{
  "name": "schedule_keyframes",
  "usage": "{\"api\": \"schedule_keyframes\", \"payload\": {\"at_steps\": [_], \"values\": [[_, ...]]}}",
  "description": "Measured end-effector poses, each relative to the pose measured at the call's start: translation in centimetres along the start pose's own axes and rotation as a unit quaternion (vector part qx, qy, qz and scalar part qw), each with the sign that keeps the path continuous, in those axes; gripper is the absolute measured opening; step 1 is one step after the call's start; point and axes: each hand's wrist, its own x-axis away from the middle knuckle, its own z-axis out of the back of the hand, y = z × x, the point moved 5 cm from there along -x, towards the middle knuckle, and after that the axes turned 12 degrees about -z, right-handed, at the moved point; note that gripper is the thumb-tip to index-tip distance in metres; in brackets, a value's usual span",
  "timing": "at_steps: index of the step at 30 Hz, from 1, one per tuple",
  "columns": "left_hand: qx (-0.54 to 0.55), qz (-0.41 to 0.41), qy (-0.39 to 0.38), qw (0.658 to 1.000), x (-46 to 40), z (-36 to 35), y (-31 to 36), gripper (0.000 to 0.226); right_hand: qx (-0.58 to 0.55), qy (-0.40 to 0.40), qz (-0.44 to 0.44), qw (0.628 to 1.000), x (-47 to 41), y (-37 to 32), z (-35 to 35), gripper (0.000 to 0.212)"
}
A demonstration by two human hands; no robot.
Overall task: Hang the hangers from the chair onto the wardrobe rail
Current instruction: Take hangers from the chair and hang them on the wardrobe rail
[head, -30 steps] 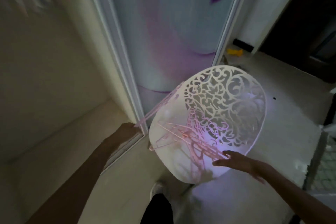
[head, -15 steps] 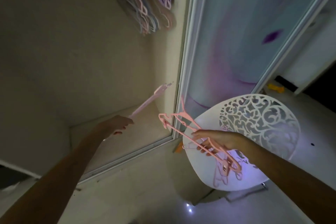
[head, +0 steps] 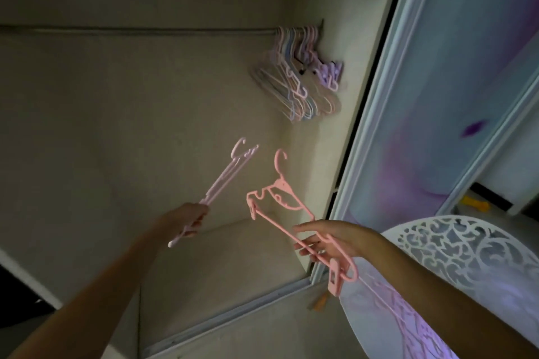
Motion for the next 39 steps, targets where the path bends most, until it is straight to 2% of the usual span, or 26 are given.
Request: {"api": "schedule_keyframes", "payload": {"at_steps": [4,8,14,17,20,23,28,30,33,36,39], "values": [[0.022,-0.016,0.025,0.999,-2.4,2.0,3.1,0.032,0.002,0.028,0.065,0.997,-0.1,-5.7,0.2,0.029],[0.030,-0.024,0.030,0.999,-4.6,2.4,5.6,0.033,0.005,0.013,0.101,0.995,-0.6,-9.7,1.3,0.060],[0.048,-0.047,0.067,0.995,-9.2,3.9,10.5,0.021,0.039,-0.006,0.145,0.989,-1.0,-20.4,4.6,0.071],[0.065,-0.046,0.083,0.993,-11.1,5.1,12.0,0.023,0.058,0.006,0.174,0.983,-1.0,-26.3,5.8,0.082],[0.106,-0.033,0.090,0.990,-12.8,6.4,13.1,0.032,0.051,0.031,0.196,0.979,-1.1,-31.4,6.1,0.076],[0.138,-0.035,0.075,0.987,-14.8,7.5,14.1,0.032,0.051,0.049,0.206,0.976,-1.6,-35.6,6.2,0.070],[0.118,-0.033,0.061,0.991,-18.1,9.6,14.7,0.027,0.032,0.056,0.231,0.971,-3.1,-41.0,6.2,0.087],[0.099,-0.030,0.054,0.993,-19.3,10.4,14.6,0.025,0.017,0.068,0.231,0.971,-4.3,-42.4,6.5,0.086],[0.089,-0.033,0.045,0.994,-21.0,11.1,14.5,0.020,0.007,0.084,0.212,0.974,-5.9,-43.1,7.1,0.084],[0.085,-0.037,0.031,0.995,-22.1,11.2,14.7,0.017,0.010,0.105,0.183,0.977,-7.8,-42.4,8.2,0.067],[0.074,-0.037,0.018,0.996,-23.3,11.3,15.2,0.018,0.009,0.107,0.144,0.984,-9.1,-41.1,9.2,0.061]]}}
